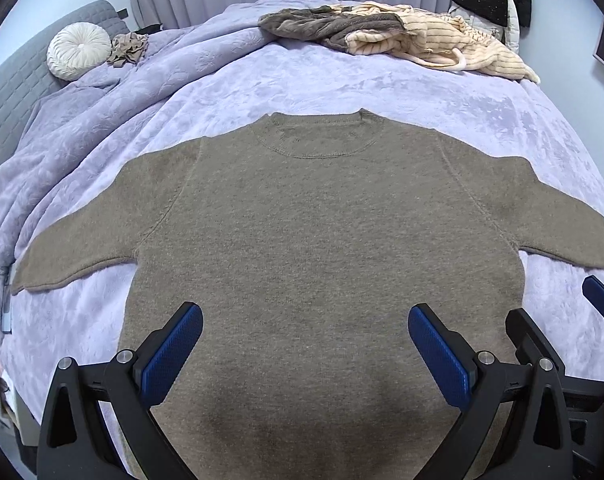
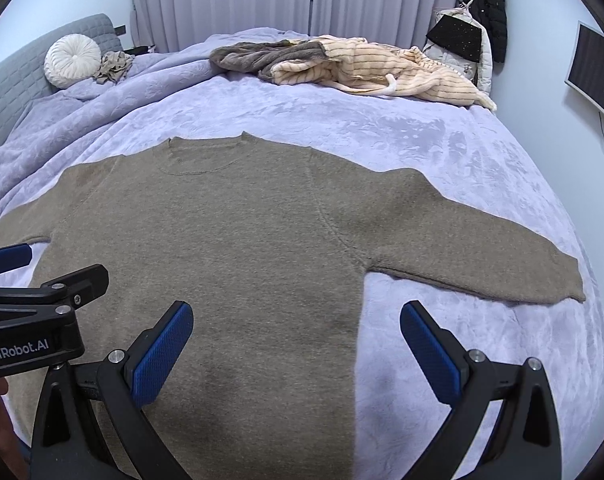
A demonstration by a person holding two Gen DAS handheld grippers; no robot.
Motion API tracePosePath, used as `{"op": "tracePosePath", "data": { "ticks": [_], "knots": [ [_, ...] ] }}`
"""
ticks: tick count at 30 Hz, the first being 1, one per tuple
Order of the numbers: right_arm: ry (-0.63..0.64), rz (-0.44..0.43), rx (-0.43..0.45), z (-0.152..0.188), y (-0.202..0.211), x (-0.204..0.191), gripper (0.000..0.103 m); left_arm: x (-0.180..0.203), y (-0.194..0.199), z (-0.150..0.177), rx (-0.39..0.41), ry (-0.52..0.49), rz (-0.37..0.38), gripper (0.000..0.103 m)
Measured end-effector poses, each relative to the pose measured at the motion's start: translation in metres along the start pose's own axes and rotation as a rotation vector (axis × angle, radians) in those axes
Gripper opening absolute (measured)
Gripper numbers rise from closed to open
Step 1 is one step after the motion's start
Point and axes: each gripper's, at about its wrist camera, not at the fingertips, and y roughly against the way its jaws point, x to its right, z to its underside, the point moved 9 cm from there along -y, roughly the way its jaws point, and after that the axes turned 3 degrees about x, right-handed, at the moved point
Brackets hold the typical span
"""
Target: Fold small clothes
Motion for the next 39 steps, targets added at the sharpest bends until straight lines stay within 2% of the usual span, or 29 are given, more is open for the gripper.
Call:
{"op": "tracePosePath", "data": {
  "ticks": [7, 20, 39],
  "knots": [
    [-0.048, 0.031, 0.024, -0.008, 0.006, 0.03, 0.103, 0.018, 0.006, -0.013, 0.017, -0.02, 0.006, 0.103],
    [-0.151, 0.101, 0.044, -0.01, 0.014, 0.104, 0.103, 0.08, 0.01, -0.025, 0.026, -0.121, 0.032, 0.103],
    [-0.282, 0.205, 0.019, 0.002, -0.001, 0.213, 0.103, 0.174, -0.012, -0.043, 0.004, -0.228, 0.058, 0.103]
  ]
}}
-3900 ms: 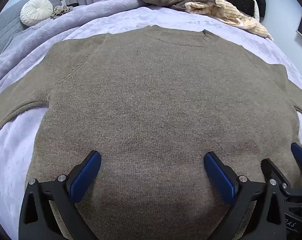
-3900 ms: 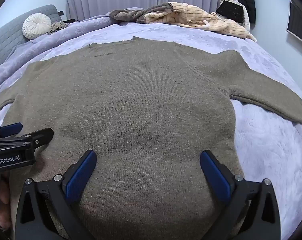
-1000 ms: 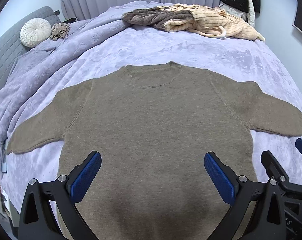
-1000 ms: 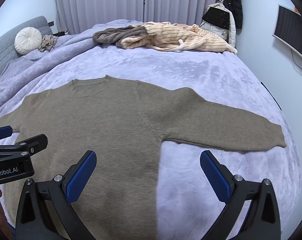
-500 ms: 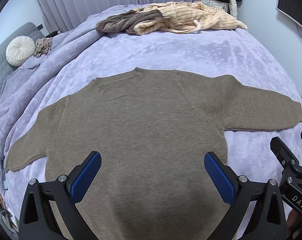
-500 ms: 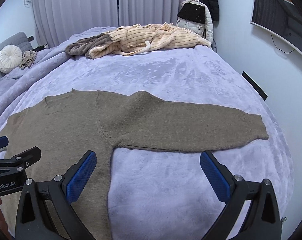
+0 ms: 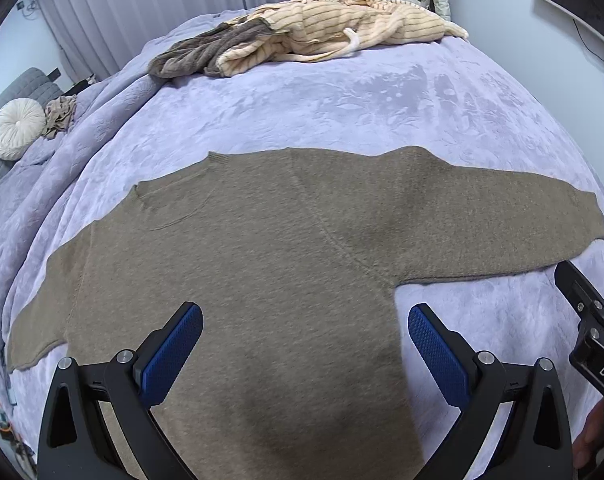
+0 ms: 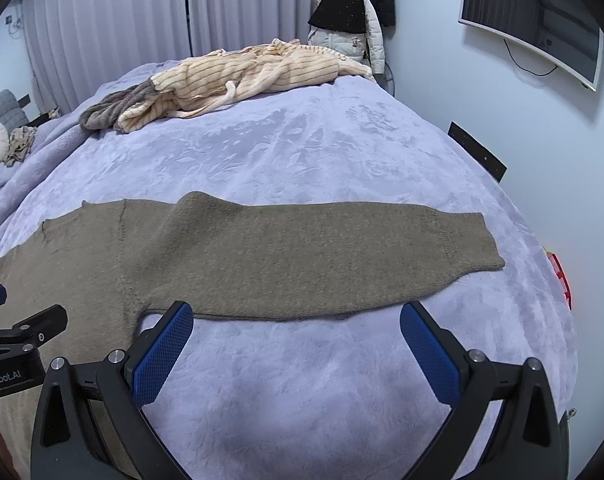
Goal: Fold small clothes
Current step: 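Move the right tool to the cuff of the sleeve nearest it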
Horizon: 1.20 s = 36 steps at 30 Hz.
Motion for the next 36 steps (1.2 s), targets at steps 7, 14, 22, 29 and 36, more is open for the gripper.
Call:
{"op": "tracePosePath", "data": {
  "ticks": [7, 14, 22, 29, 36],
  "knots": [
    [-0.072, 0.06, -0.03, -0.001, -0.029, 0.054, 0.103, 0.032, -0.02, -0.016, -0.013, -0.04, 0.008, 0.103],
    [-0.191, 0.122, -0.096, 0.004, -0.075, 0.118, 0.103, 0.059, -0.039, -0.024, -0.037, -0.065, 0.025, 0.103],
    [-0.334, 0.105, -0.116, -0.002, -0.113, 0.161, 0.103, 0.065, -0.06, -0.024, -0.067, -0.083, 0.007, 0.103],
    [-0.3, 0.116, -0.113, -0.01, -0.124, 0.158, 0.103, 0.068, -0.074, -0.029, -0.08, -0.075, -0.002, 0.103],
    [-0.285, 0.117, -0.106, -0.018, -0.131, 0.16, 0.103, 0.08, -0.096, -0.043, -0.089, -0.074, -0.014, 0.103]
  ]
}}
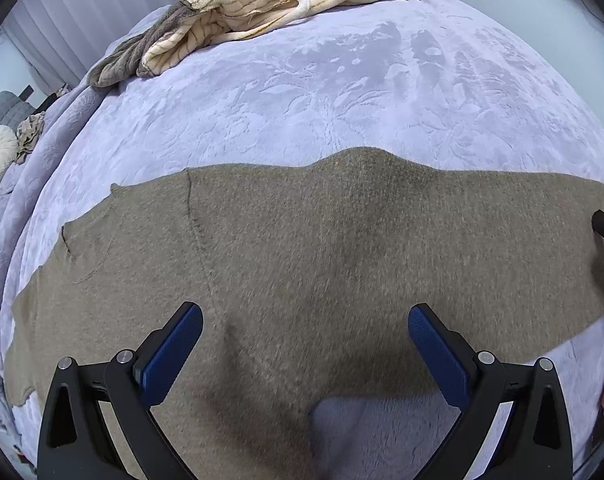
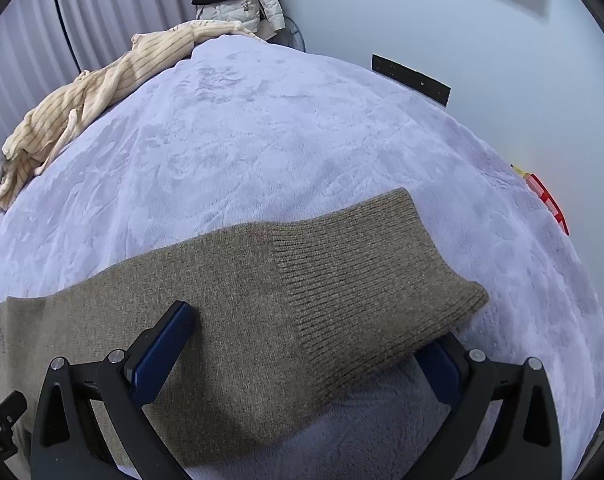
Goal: Fold small clothes
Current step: 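Move the right tool to the cuff of the sleeve nearest it, then close the right tool on the sleeve cuff and lift it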
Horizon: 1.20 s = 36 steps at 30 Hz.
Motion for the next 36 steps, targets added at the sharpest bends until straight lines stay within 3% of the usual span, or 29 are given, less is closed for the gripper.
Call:
{"op": "tracePosePath", "data": {
  "ticks": [4, 6, 8, 9, 10, 11, 13, 18, 23, 29, 36],
  "knots": [
    [0.005, -0.01, 0.009, -0.006, -0.005, -0.001, 0.103, 0.003, -0.01, -0.008, -0.005, 0.02, 0.002, 0.103],
    [-0.002, -0.02, 0.01, -0.007, -0.008, 0.0, 0.097, 0.003, -0.015, -0.008, -0.02, 0.03, 0.005, 0.103],
    [-0.008, -0.032, 0.028, -0.009, -0.004, 0.003, 0.062, 0.003, -0.021, -0.006, -0.037, 0.042, 0.012, 0.103],
    [-0.013, -0.044, 0.034, -0.01, -0.001, 0.005, 0.05, 0.002, -0.023, -0.005, -0.043, 0.048, 0.015, 0.103],
    [-0.021, -0.064, 0.037, -0.011, 0.002, 0.006, 0.028, 0.002, -0.025, -0.004, -0.048, 0.054, 0.02, 0.103],
    [-0.03, -0.09, 0.036, -0.012, 0.005, 0.007, 0.015, 0.002, -0.026, -0.004, -0.051, 0.058, 0.024, 0.103],
    [-0.04, -0.124, 0.035, -0.011, 0.009, 0.009, 0.009, 0.002, -0.027, -0.004, -0.054, 0.066, 0.026, 0.103],
    [-0.053, -0.153, 0.087, -0.009, 0.035, 0.015, 0.007, 0.001, -0.024, -0.002, -0.051, 0.067, 0.026, 0.103],
    [-0.118, -0.119, 0.158, -0.007, 0.063, 0.038, 0.006, -0.016, -0.017, -0.006, -0.028, 0.124, 0.008, 0.103],
    [-0.102, -0.095, 0.153, 0.003, 0.071, 0.038, 0.006, -0.023, -0.042, 0.008, -0.139, 0.1, -0.007, 0.103],
    [-0.08, -0.1, 0.175, -0.004, 0.094, 0.03, 0.006, -0.039, -0.011, 0.005, -0.077, 0.121, 0.039, 0.103]
  ]
}}
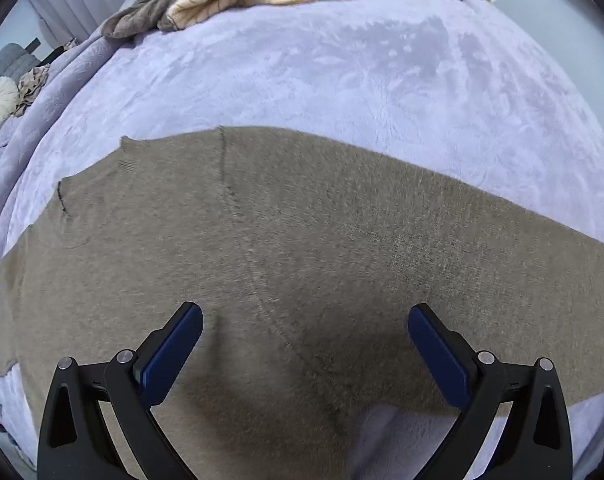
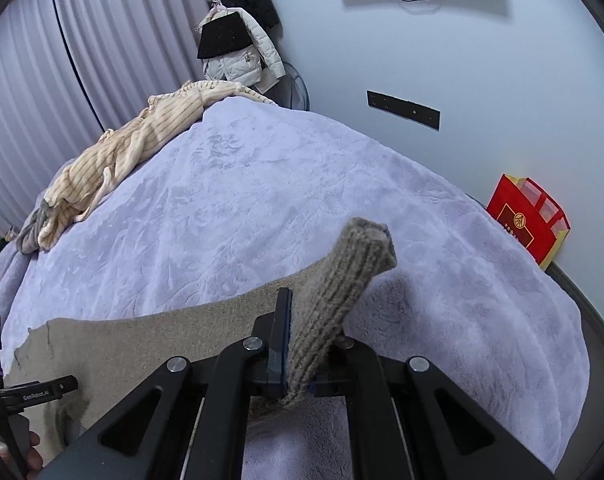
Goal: Fold small clothes
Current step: 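Close the right tool on the sleeve cuff and lift it, then carry the held sleeve across the sweater body toward the left tool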
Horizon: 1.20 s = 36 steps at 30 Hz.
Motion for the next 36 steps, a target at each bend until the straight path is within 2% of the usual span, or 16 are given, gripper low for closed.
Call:
{"op": "tracePosePath", "data": {
  "ticks": [4, 10, 19, 27, 36],
  "knots": [
    [0.04, 0.004, 0.035, -0.012, 0.017, -0.017, 0.006, -0.021, 0.008, 0.009, 0.006, 0.003, 0.002, 0.103],
    [0.094, 0.002, 0.062, -0.02, 0.039, -0.05, 0.006, -0.066, 0.004, 0.032, -0.027, 0.086, 0.023, 0.103],
    [0.191, -0.035, 0.102, -0.023, 0.072, -0.12, 0.006, -0.098, 0.015, 0.055, -0.015, 0.122, 0.049, 0.103],
    [0.276, -0.081, 0.11, -0.007, 0.089, -0.191, 0.006, -0.128, 0.022, 0.075, -0.006, 0.119, 0.074, 0.103],
    [0.38, -0.132, 0.104, 0.024, 0.105, -0.277, 0.006, -0.171, 0.05, 0.09, 0.101, 0.119, 0.097, 0.103]
  ]
}}
